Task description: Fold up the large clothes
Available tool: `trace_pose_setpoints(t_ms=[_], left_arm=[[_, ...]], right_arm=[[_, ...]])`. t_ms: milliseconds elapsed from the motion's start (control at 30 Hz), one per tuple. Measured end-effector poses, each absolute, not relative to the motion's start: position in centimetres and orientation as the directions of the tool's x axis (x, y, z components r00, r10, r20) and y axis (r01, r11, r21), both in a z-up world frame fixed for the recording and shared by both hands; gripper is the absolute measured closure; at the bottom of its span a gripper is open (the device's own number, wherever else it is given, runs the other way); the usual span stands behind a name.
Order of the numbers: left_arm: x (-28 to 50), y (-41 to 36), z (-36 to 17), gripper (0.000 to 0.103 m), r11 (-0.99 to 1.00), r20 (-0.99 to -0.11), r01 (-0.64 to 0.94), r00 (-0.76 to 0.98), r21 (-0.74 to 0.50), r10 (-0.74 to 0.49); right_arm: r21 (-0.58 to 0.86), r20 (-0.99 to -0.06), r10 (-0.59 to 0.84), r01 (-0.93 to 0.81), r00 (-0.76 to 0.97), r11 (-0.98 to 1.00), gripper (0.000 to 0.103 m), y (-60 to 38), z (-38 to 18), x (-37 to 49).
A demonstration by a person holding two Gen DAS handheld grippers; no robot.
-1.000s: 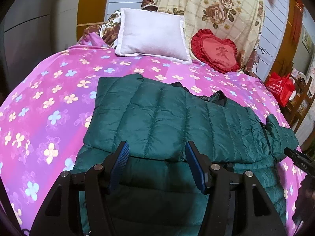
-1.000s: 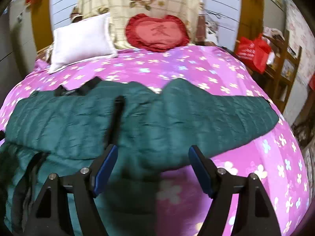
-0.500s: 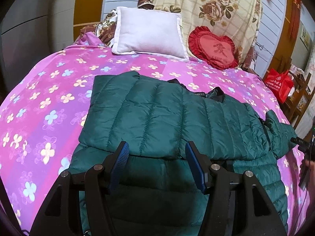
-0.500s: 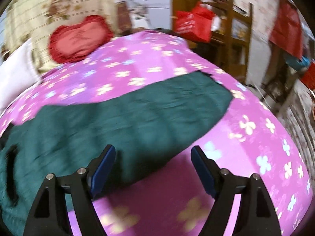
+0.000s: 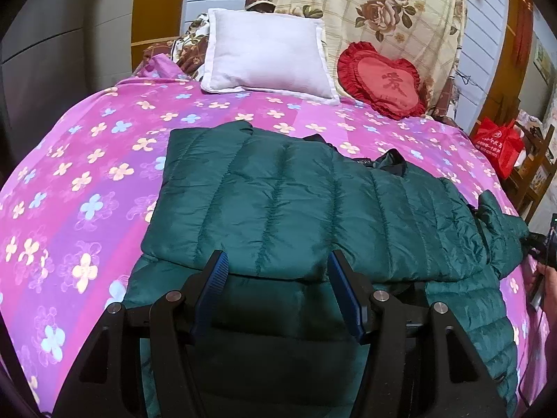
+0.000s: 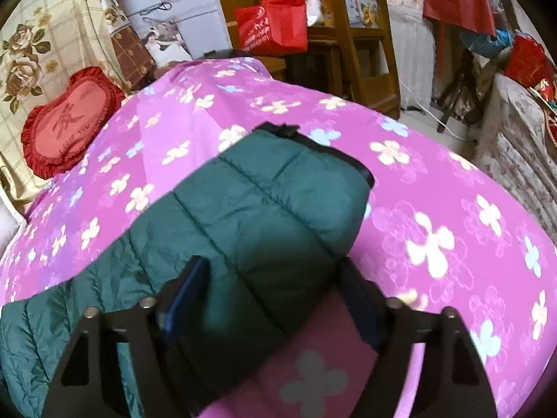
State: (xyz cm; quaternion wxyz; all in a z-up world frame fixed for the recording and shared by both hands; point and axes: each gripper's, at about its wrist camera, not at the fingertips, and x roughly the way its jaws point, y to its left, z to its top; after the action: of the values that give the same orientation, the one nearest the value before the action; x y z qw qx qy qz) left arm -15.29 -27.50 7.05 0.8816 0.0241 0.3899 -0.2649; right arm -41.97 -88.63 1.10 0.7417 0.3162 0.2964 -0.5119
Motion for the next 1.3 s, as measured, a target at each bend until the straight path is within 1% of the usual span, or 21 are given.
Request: trace_pose_setpoints(t_ms=[33,67,133,233,300,433,567,667,767,900,1067,1133,1200,1267,1300], left_arm=[[-15.2,-27.4,7.0,0.062,0.86,-0.702,0.484,0.556,-0.161,-0.445],[-15.2,-27.3,7.1,0.062,0.862,-0.702,0.482,0.558,-0.161,-0.443],[-15.2,-27.0,7.5,0.062,0.865,-0.698,0.474,0.563,-0.165,-0.442],[-15.2,-26.4,8.2,0.062,0.872,-0.687,0.458,0.577,-0.174,-0.441],[-15.2,-26.0,8.5,0.062,0.875,-0.685,0.449,0.582,-0.18,-0.439],[-15.1,-25.4,8.8,0.062,0.883,-0.682,0.436,0.593,-0.175,-0.428],[-14.9,-24.6,9.4,0.062,0.884,-0.679,0.427,0.593,-0.19,-0.432],[-14.6,-23.6,10.1,0.062,0.885,-0.664,0.411,0.603,-0.218,-0.443],[-14.0,-22.1,10.7,0.062,0.888,-0.648,0.383,0.615,-0.254,-0.45],[-13.0,-20.1,11.0,0.062,0.886,-0.636,0.339,0.616,-0.318,-0.464],[-11.8,-18.4,10.9,0.062,0.882,-0.628,0.307,0.62,-0.356,-0.47],[-11.3,-17.9,10.7,0.062,0.872,-0.628,0.291,0.607,-0.394,-0.486],[-10.8,-17.6,10.4,0.061,0.85,-0.624,0.288,0.583,-0.44,-0.52],[-10.7,-17.5,10.1,0.051,0.829,-0.614,0.29,0.566,-0.478,-0.551],[-10.7,-17.6,10.0,0.049,0.812,-0.601,0.295,0.555,-0.504,-0.574]], right_arm=[[0.168,-0.761,-0.569,0.942,0.311,0.29,0.08,-88.7,1.2,-41.8],[0.166,-0.761,-0.568,0.941,0.313,0.295,0.088,-88.8,1.4,-41.8],[0.206,-0.733,-0.574,0.923,0.365,0.324,0.092,-88.2,2.7,-42.2],[0.26,-0.666,-0.58,0.875,0.469,0.409,0.092,-86.3,6.0,-42.7],[0.265,-0.625,-0.571,0.832,0.533,0.487,0.092,-84.4,8.6,-42.4],[0.275,-0.537,-0.501,0.702,0.679,0.657,0.093,-78.8,14.9,-40.3],[0.255,-0.479,-0.363,0.522,0.8,0.814,0.093,-71.3,19.7,-35.9],[0.252,-0.484,-0.223,0.379,0.846,0.891,0.093,-65.7,21.0,-31.9],[0.227,-0.508,-0.109,0.255,0.854,0.94,0.093,-60.0,20.7,-27.6],[0.23,-0.551,0.036,0.11,0.834,0.967,0.093,-52.5,18.6,-21.3],[0.297,-0.611,0.178,0.015,0.771,0.955,0.093,-44.9,13.2,-13.8],[0.314,-0.643,0.219,-0.008,0.734,0.949,0.092,-42.2,10.6,-12.3],[0.317,-0.702,0.24,-0.007,0.67,0.948,0.089,-40.3,8.1,-11.0],[0.313,-0.739,0.247,-0.006,0.626,0.95,0.081,-39.7,6.8,-10.8],[0.318,-0.734,0.258,-0.019,0.628,0.948,0.076,-39.8,6.9,-11.5]])
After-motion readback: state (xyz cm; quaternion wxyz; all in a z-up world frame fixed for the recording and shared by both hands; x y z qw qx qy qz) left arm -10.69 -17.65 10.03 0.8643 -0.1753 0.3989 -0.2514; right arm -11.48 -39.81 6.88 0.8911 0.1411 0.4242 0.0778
